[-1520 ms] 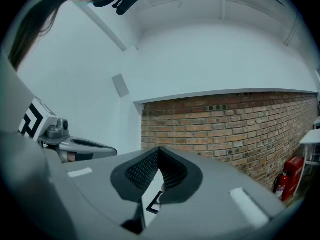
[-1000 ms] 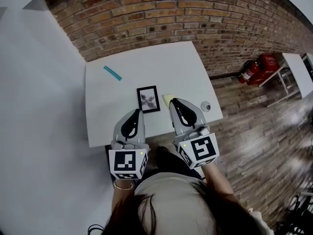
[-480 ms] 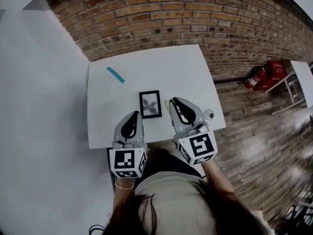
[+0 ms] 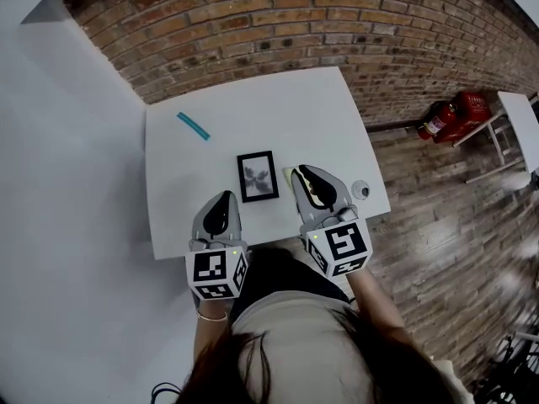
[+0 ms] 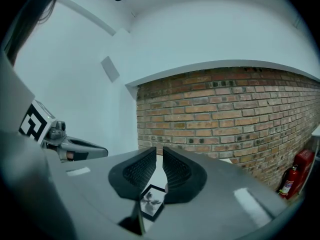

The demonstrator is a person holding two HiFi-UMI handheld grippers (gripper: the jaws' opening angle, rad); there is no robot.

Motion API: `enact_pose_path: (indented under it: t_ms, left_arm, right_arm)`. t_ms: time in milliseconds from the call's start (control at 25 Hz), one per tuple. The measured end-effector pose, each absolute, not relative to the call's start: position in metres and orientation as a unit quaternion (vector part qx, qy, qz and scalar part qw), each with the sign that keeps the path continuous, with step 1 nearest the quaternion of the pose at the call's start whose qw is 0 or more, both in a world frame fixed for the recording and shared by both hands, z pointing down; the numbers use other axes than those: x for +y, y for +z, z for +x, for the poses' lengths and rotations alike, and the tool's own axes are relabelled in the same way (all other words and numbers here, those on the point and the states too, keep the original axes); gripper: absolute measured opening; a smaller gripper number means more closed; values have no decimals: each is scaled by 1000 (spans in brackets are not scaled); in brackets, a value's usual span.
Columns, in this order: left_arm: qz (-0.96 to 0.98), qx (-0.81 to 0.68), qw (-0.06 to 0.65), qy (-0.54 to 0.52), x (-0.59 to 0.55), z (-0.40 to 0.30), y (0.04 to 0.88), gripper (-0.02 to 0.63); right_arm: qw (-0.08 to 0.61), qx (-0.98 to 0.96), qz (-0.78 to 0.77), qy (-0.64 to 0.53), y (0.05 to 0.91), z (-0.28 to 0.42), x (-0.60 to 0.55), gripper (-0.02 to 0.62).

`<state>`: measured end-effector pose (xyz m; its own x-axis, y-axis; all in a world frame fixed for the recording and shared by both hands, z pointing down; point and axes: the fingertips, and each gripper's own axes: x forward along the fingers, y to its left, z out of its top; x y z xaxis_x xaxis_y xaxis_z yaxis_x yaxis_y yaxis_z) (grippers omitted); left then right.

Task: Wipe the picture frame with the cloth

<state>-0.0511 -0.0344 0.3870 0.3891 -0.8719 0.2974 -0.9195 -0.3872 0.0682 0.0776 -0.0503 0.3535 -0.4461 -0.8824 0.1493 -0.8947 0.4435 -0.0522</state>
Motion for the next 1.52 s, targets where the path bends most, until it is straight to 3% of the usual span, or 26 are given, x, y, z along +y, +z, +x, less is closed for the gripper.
enact_pose_path:
  t_ms: [1520]
  left_arm:
    - [817,-458,264,231,-63,-64,523,63]
  right_arm:
    - [161,-792,565,166,477,97,-77,100]
